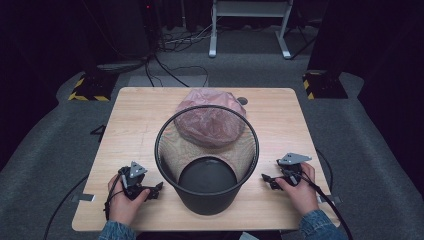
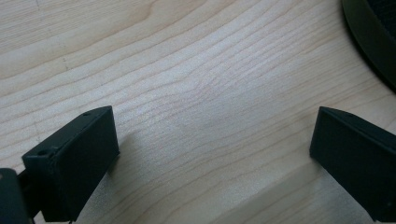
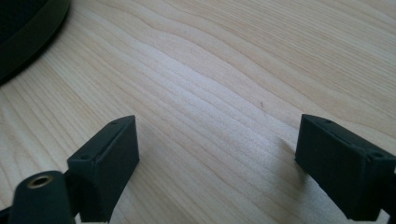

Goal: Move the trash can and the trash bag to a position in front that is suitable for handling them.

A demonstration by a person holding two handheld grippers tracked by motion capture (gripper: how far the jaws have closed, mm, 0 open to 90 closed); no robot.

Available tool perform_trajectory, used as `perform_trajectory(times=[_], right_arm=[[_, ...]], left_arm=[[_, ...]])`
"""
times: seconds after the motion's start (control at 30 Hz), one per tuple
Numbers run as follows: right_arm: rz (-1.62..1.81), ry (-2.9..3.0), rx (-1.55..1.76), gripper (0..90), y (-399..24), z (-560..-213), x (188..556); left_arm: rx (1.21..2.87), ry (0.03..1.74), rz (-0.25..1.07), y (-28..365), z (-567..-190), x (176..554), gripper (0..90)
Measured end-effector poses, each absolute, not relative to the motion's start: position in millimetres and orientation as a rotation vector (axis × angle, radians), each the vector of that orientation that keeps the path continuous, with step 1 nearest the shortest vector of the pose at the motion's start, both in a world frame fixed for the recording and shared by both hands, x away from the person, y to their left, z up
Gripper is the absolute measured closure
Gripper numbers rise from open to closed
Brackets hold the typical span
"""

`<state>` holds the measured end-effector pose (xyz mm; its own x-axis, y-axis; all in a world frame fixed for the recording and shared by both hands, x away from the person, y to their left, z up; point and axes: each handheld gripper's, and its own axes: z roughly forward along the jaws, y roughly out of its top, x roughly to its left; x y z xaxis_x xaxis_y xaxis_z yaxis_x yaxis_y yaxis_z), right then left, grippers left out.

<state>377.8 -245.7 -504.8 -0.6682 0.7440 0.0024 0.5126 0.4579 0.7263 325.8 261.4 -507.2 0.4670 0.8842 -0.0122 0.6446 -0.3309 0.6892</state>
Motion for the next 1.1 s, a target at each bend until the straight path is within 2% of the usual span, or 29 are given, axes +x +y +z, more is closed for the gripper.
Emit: perform_trajectory(times=[0.23, 0.37, 0.5, 0.57, 0.67, 0.7, 0.93, 1.1], right_arm=[[1.033, 2.395, 1.069, 13.8, -246, -505, 378], [1.029, 2.425, 1.043, 22.0, -245, -501, 377], [1.07, 2.404, 1.026, 21.0, -241, -488, 382], [1.089, 2.393, 1.017, 21.0, -237, -477, 388], [1.12, 2.386, 0.991, 21.0, -231, -461, 398], [1.125, 2.382, 0.986, 20.7, -228, -456, 402], [1.169, 2.36, 0.964, 19.7, -210, -436, 422], [1.184, 2.366, 0.943, 19.4, -180, -431, 439]], left_arm=[[2.086, 1.264, 0.492, 262, -507, 327, 1.0], [2.087, 1.268, 0.487, 262, -507, 329, 1.1], [2.084, 1.269, 0.495, 262, -507, 329, 1.3], [2.063, 1.277, 0.504, 264, -507, 327, 4.2], [2.04, 1.265, 0.516, 267, -506, 323, 15.6], [2.039, 1.263, 0.511, 267, -506, 321, 16.9], [2.02, 1.256, 0.514, 276, -503, 308, 16.1], [2.013, 1.249, 0.529, 286, -499, 295, 16.3]])
